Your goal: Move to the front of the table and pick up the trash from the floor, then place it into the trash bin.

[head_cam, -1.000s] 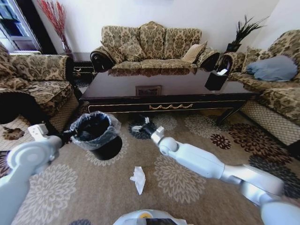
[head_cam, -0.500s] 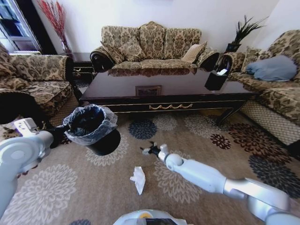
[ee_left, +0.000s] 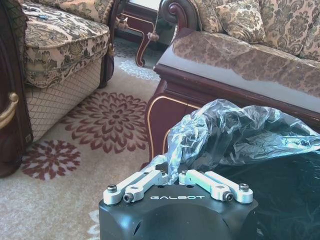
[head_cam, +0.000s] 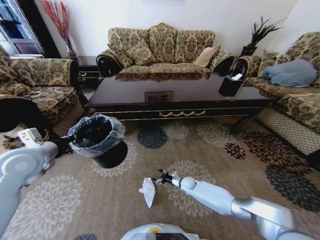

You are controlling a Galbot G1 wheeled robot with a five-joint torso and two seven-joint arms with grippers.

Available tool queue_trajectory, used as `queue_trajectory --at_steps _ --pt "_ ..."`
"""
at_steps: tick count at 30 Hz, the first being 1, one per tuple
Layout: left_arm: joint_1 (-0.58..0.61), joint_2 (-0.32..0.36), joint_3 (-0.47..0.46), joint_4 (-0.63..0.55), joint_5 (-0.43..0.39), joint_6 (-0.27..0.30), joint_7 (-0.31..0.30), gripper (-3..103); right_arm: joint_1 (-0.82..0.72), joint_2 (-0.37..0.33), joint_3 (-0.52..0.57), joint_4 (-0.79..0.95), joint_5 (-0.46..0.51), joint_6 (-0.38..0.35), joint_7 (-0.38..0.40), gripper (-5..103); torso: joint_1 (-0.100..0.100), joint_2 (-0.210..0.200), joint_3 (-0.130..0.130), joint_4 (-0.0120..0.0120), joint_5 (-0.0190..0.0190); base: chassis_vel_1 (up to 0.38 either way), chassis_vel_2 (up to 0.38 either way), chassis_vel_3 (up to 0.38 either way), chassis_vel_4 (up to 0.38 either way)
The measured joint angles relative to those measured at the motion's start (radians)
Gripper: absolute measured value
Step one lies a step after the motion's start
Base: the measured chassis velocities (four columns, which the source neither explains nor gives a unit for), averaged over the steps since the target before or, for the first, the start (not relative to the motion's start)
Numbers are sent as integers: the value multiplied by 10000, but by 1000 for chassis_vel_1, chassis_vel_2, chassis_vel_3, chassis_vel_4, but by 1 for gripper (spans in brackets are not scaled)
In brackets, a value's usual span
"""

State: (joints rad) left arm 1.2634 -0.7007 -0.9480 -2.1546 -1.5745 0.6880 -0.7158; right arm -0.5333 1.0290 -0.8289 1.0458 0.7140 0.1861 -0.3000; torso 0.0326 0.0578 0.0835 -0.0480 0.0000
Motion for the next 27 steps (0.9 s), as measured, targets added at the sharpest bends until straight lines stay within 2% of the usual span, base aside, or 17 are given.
queue_trajectory --at_steps 8,10,14,16,19,22,23,25,26,27 --pt "-19 -5 101 36 38 11 1 4 -202 486 42 -796 -255 351 -897 82 0 -1 0 3 -1 0 0 0 0" --pt "-28 -9 121 64 44 13 1 4 -226 588 23 -943 -258 561 -1277 79 0 -1 0 1 0 0 0 0 0" --pt "-24 -39 135 78 45 16 3 4 -228 812 18 -1095 -250 662 -1334 73 0 -1 0 0 0 0 0 0 0" --pt "-8 -71 137 77 54 18 3 4 -225 941 12 -1168 -254 691 -1380 62 0 -1 0 3 0 0 0 0 0" --pt "6 -83 138 69 57 22 3 4 -221 988 0 -1188 -255 696 -1397 57 0 -1 0 3 -1 0 0 0 0" --pt "28 -89 136 28 59 23 3 4 -242 1139 -15 -1314 -415 709 -1400 41 0 -1 0 0 -1 0 0 0 0" --pt "38 -90 132 18 59 24 3 4 -257 1181 3 -1352 -474 725 -1400 41 0 -1 0 0 0 0 0 0 0" --pt "81 -99 111 -29 58 25 2 4 -293 1223 84 -1394 -582 753 -1385 30 0 -1 0 1 0 0 0 0 0" --pt "81 -99 111 -29 58 25 2 4 -293 1223 84 -1394 -582 753 -1385 30 0 -1 0 1 0 0 0 0 0" --pt "95 -111 107 -47 58 25 0 4 -296 1212 130 -1390 -615 769 -1362 25 0 -1 0 2 0 0 0 0 0"
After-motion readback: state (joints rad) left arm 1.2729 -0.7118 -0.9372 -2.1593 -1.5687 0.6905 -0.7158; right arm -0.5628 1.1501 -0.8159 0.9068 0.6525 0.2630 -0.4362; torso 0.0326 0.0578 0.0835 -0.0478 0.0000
